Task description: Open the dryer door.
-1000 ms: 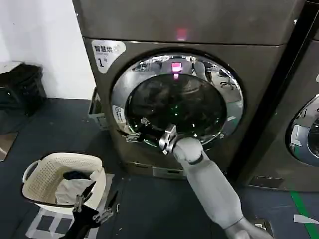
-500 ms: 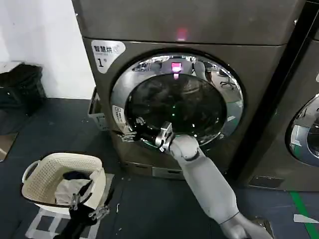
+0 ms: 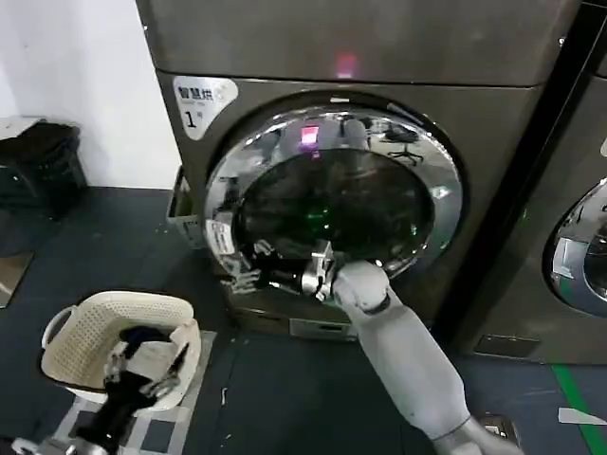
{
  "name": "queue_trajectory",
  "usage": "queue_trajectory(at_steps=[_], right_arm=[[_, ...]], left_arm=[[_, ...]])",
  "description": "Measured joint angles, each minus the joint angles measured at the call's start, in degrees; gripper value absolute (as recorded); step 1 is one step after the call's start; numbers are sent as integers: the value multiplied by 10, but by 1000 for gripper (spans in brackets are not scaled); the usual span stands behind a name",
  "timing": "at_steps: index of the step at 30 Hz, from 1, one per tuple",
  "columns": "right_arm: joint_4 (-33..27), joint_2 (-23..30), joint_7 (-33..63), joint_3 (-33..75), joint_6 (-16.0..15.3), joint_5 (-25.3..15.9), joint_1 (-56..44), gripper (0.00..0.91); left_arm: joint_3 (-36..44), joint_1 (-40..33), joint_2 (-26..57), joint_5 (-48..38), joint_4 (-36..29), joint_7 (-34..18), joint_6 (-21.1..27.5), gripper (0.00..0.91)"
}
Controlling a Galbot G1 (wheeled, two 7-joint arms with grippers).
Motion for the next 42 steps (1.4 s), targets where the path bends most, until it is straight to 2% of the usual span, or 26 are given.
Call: queue_trajectory(at_steps=[6, 15, 24, 30, 37, 42], right_arm=[[15, -17, -68, 18, 18, 4, -18, 907], [44, -43, -154, 43, 16, 22, -49, 907], [88, -68, -237, 76, -6, 35, -96, 907], [126, -91, -272, 99, -2, 45, -137, 907], [175, -128, -296, 150, 16, 67, -192, 907], [186, -153, -313, 220, 45, 68, -242, 907]], left_arm=[[-22, -34, 24, -21, 20, 11, 10, 907], [-24, -78, 56, -58, 57, 29, -12, 907], [-34, -109, 104, -94, 93, 26, -8, 907], [-21, -135, 144, -134, 124, 25, -18, 907], [18, -168, 191, -176, 144, 26, -18, 907], [64, -200, 208, -186, 161, 34, -16, 907]])
